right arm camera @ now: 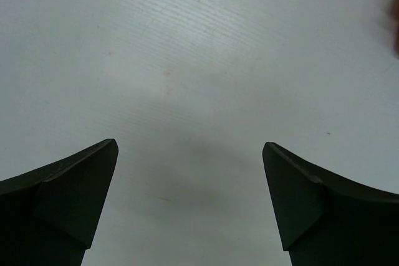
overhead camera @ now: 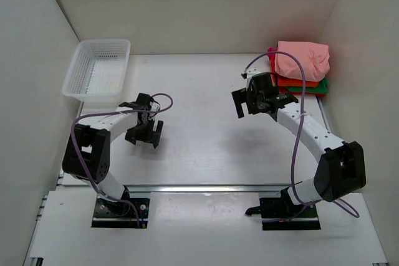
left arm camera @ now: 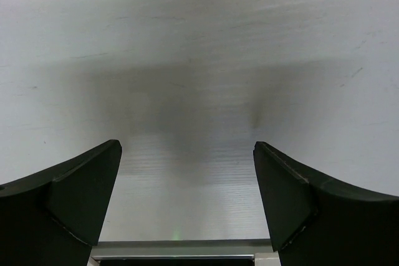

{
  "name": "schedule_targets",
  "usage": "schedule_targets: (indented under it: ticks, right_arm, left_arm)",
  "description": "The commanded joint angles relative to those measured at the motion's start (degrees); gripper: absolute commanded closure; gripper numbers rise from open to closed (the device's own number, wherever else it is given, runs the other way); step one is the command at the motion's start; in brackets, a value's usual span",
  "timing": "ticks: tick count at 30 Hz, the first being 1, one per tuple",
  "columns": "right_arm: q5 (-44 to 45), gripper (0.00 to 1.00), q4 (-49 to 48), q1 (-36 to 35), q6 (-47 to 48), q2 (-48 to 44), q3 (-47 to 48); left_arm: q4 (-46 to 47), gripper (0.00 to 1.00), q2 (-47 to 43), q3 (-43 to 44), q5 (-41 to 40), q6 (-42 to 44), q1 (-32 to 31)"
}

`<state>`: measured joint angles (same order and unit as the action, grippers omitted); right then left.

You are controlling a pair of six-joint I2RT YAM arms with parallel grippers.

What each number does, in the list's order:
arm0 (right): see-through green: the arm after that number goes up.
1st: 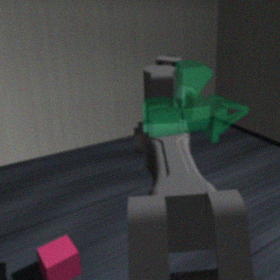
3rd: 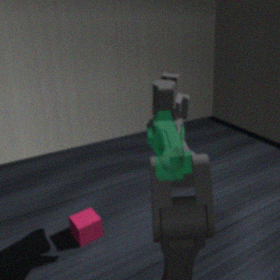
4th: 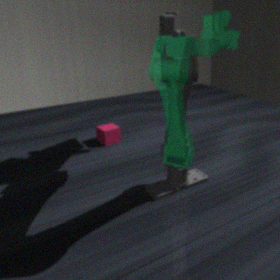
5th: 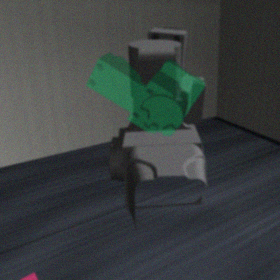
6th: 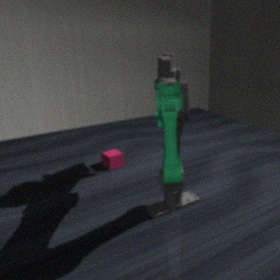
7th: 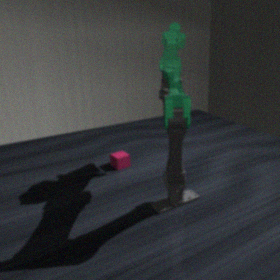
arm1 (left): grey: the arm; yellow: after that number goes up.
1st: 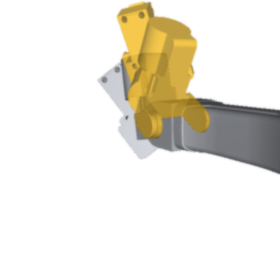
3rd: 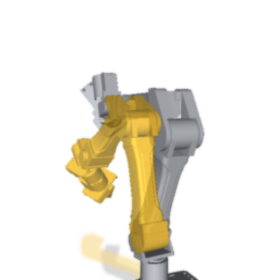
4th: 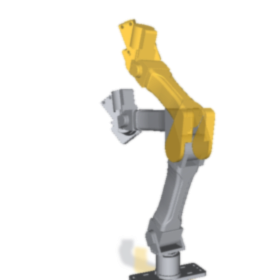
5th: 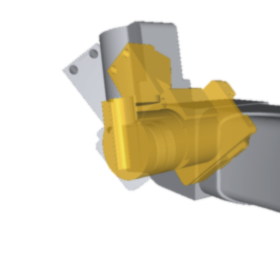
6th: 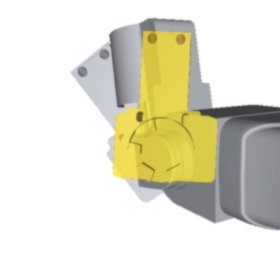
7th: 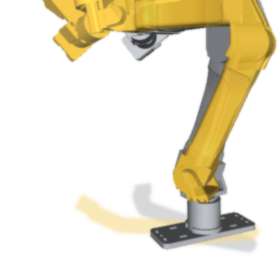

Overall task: Fold and stack the t-shirts
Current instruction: Put the neatly folded tshirt into the corner of the board with the right arm

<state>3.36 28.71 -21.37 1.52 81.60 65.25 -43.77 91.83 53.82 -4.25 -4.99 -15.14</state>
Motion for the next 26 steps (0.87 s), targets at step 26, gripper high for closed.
schedule_targets:
  ticks: [26]
  right_arm:
    - [1.6,0.01,4.0,-2.6,0.2,-10.5,-11.9]
  left_arm:
    - [10.6,0.01,-29.5,-13.8,5.3,0.3,2.0]
